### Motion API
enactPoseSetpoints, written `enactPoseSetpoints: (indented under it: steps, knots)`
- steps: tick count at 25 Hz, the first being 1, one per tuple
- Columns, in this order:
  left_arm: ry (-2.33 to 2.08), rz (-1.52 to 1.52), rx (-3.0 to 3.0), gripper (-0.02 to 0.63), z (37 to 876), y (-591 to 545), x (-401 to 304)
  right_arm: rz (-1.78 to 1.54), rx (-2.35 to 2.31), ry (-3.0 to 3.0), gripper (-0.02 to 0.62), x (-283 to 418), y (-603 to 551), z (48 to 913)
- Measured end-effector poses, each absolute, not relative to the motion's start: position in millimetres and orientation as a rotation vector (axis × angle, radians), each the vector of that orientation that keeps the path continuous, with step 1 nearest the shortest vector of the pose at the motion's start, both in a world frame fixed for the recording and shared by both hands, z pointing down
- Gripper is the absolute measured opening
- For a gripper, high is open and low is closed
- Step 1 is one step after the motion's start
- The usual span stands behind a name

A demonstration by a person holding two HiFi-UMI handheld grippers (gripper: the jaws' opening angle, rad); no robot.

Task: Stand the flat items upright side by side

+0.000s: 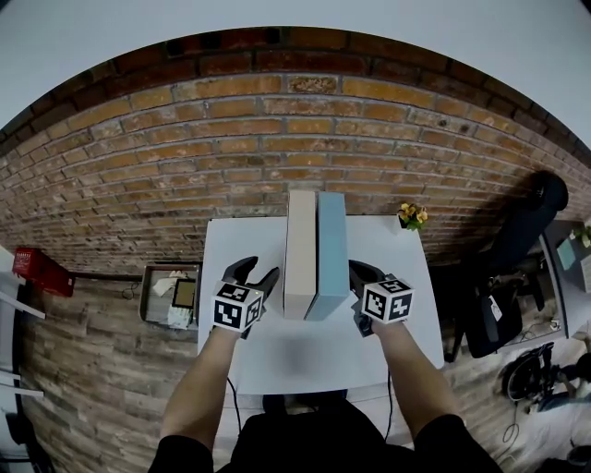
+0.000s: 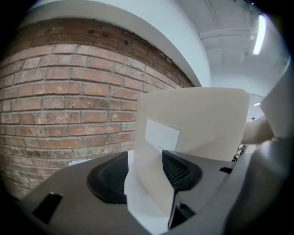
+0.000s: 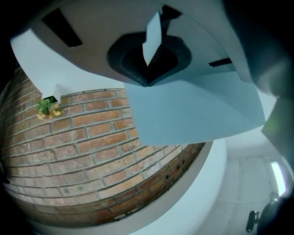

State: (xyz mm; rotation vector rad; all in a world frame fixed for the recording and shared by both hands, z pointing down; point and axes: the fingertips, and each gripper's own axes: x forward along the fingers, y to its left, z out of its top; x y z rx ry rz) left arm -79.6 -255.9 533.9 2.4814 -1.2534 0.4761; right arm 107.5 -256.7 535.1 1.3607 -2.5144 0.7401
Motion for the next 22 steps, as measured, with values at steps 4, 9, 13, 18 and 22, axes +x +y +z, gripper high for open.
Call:
enactPoseSetpoints:
  steps: [4,9,13,18,22]
  knots:
    - [-1.280,0.438,2.515,0.247,518.0,-241.1,-92.3,0.729,1.476,-2.491,0.015,118.1,-238.1,524.9]
    - [-1.274,0.363,2.553,0.244,498.1,-213.3,-107.2,0.684,1.637,-2.426,0.015,128.9,-201.8,511.7]
    - [-1.272,0.342,2.612,0.241,481.2,-193.0,-109.2,0.618,1.705,-2.399,0.015,129.3,-173.5,498.4]
    - [-1.180,0.322,2.687,0.240,467.0,-155.3,-94.5,0.527,1.725,-2.420,0.015,122.7,-139.1,483.5]
    - [-1.203,0.275,2.648,0.225,452.8,-134.1,-95.2,0.426,1.696,-2.477,0.015,114.6,-122.0,465.3]
